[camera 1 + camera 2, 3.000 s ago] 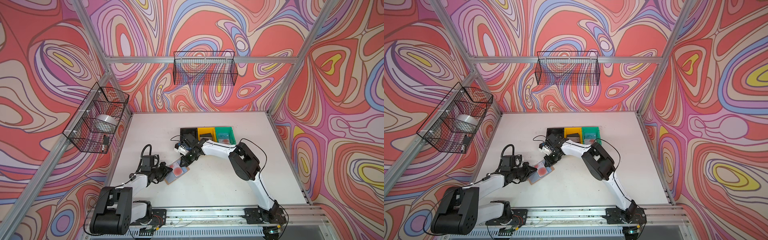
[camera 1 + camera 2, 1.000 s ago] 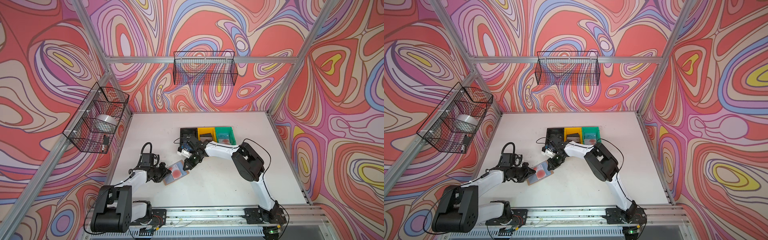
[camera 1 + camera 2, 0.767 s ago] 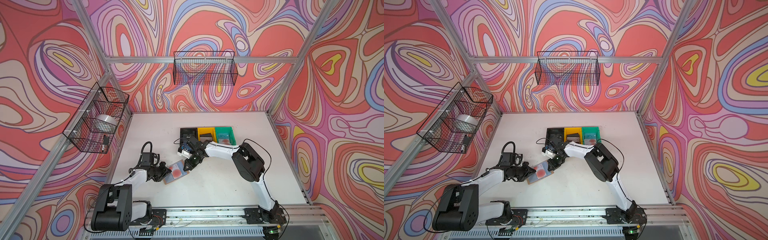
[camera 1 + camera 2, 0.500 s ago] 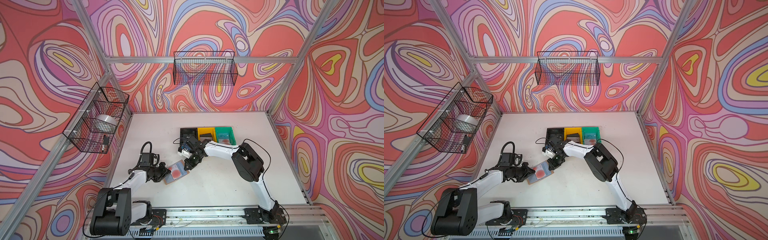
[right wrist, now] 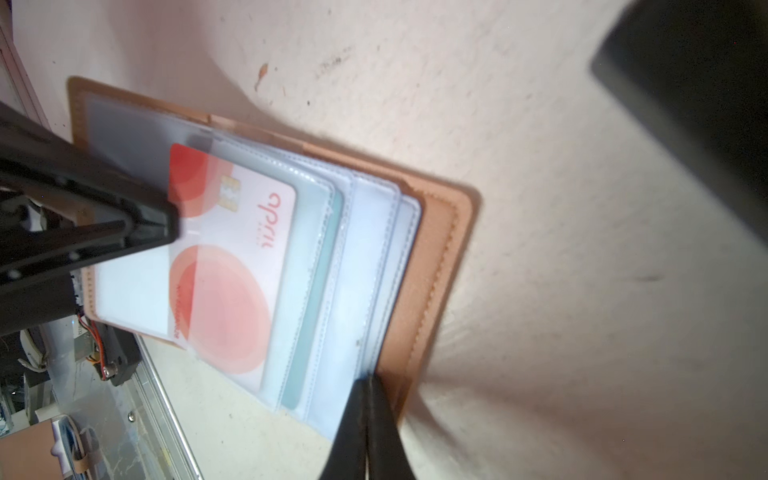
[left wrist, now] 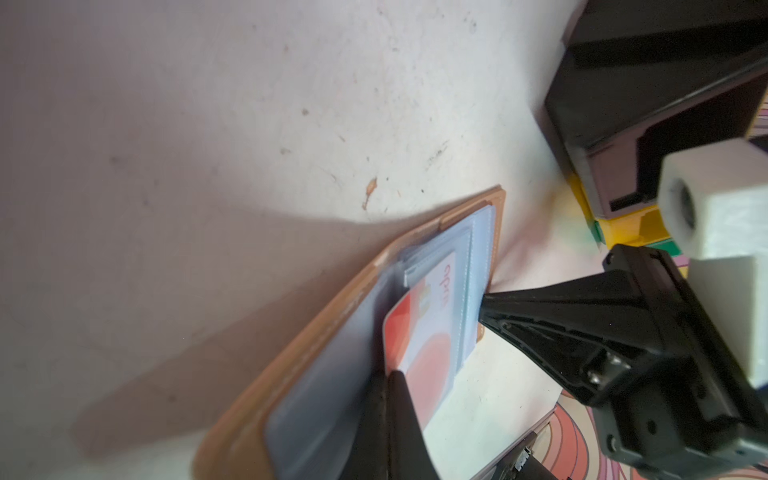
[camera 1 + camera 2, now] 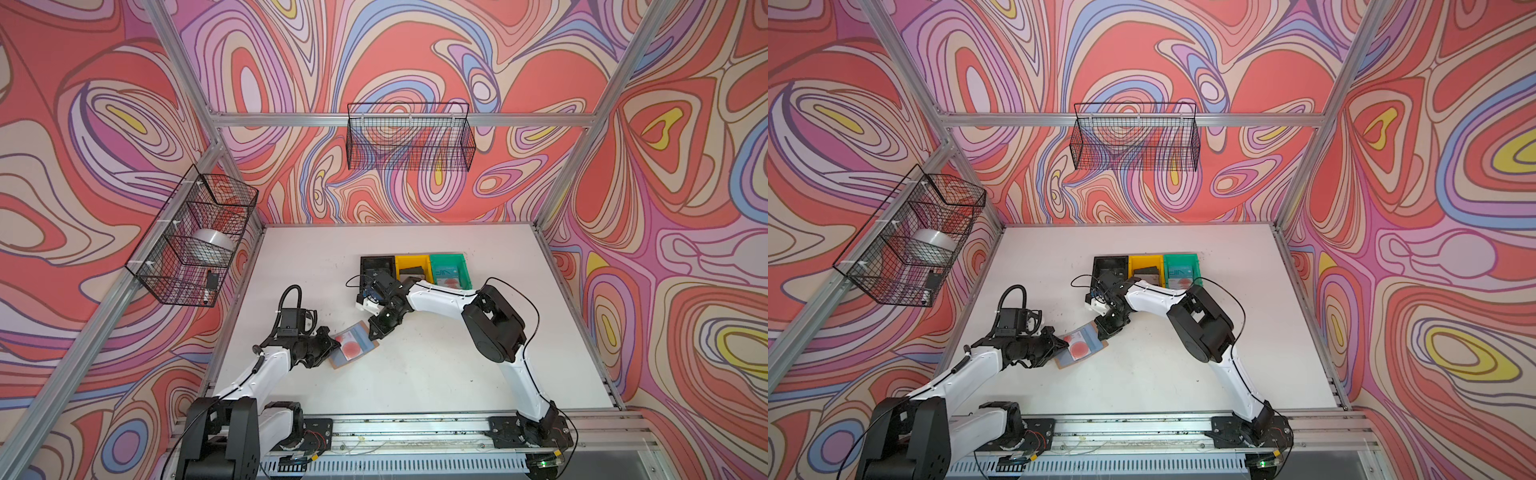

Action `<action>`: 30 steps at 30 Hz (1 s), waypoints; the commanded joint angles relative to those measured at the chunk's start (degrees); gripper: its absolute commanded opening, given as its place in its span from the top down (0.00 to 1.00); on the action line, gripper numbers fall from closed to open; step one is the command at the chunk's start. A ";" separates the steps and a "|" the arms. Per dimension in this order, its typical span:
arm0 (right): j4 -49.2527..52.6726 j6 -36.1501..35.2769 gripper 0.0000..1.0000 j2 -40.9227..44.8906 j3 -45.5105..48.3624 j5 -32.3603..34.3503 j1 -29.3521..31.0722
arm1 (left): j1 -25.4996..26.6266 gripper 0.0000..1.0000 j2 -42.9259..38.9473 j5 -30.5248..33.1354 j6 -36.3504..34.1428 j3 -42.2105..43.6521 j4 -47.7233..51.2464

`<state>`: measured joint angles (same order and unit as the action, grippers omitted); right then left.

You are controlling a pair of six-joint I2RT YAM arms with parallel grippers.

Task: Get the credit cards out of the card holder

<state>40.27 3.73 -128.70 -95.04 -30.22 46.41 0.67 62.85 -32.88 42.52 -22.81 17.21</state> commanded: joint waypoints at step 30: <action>1.48 -1.35 0.94 1.87 2.01 9.53 -8.62 | -0.67 1.00 -2.77 2.89 0.67 -0.04 7.58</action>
<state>40.66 3.64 -128.22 -95.29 -28.56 39.81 0.27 62.19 -30.61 43.11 -22.79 22.59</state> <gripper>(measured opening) 0.062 0.046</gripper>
